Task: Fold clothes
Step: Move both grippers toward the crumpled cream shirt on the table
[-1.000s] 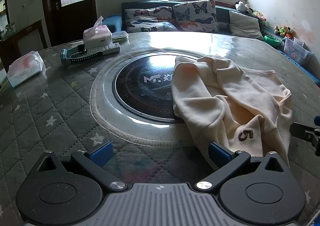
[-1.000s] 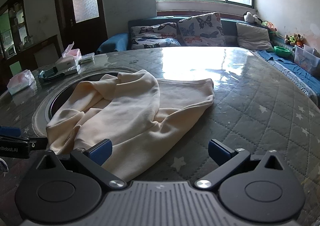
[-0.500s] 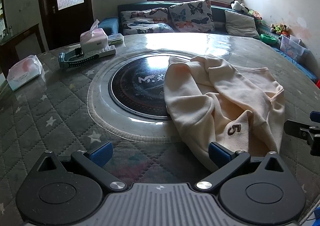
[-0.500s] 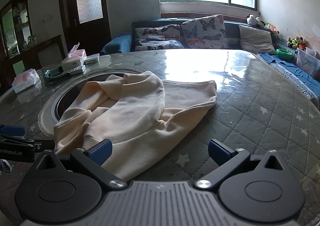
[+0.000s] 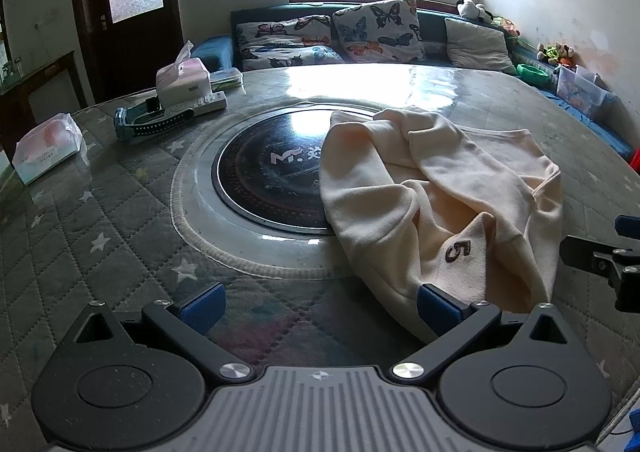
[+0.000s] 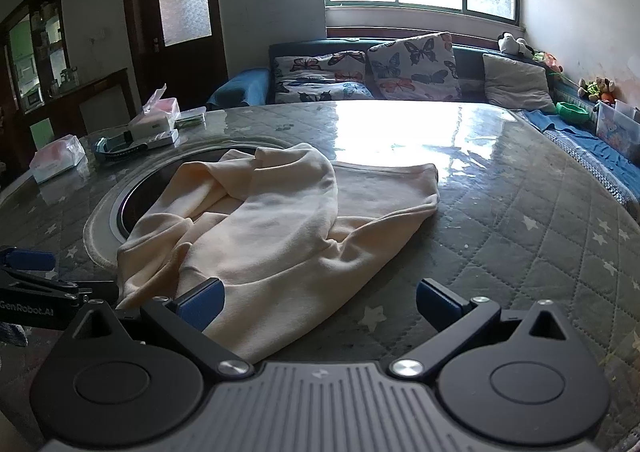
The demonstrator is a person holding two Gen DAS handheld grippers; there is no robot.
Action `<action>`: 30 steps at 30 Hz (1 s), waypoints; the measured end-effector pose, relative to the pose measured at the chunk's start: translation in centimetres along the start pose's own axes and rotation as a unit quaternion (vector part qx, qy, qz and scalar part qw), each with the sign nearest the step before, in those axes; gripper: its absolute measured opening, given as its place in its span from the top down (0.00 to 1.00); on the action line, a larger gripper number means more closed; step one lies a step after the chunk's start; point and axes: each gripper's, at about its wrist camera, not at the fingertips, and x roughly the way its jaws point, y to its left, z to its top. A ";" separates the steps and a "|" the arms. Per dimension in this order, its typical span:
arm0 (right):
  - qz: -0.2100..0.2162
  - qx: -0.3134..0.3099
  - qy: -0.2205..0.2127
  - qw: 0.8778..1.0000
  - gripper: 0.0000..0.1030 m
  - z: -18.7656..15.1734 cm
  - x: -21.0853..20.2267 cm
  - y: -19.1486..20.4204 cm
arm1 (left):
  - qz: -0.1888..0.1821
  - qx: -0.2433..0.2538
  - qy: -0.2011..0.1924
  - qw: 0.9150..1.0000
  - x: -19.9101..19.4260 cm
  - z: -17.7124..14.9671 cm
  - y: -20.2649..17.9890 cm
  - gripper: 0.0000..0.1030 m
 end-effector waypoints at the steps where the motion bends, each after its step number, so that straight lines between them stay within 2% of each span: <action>1: 0.000 0.000 0.000 1.000 0.00 0.0 0.0 0.0 | 0.000 0.000 0.000 1.000 0.0 0.0 0.0 0.00; 21: 0.007 -0.004 -0.001 1.000 0.00 0.7 0.2 0.3 | -0.002 0.013 -0.002 1.000 0.2 0.9 -0.2 0.00; 30: 0.010 -0.023 -0.001 1.000 0.01 2.1 1.1 0.7 | 0.007 0.026 -0.009 1.000 0.6 2.5 0.1 0.00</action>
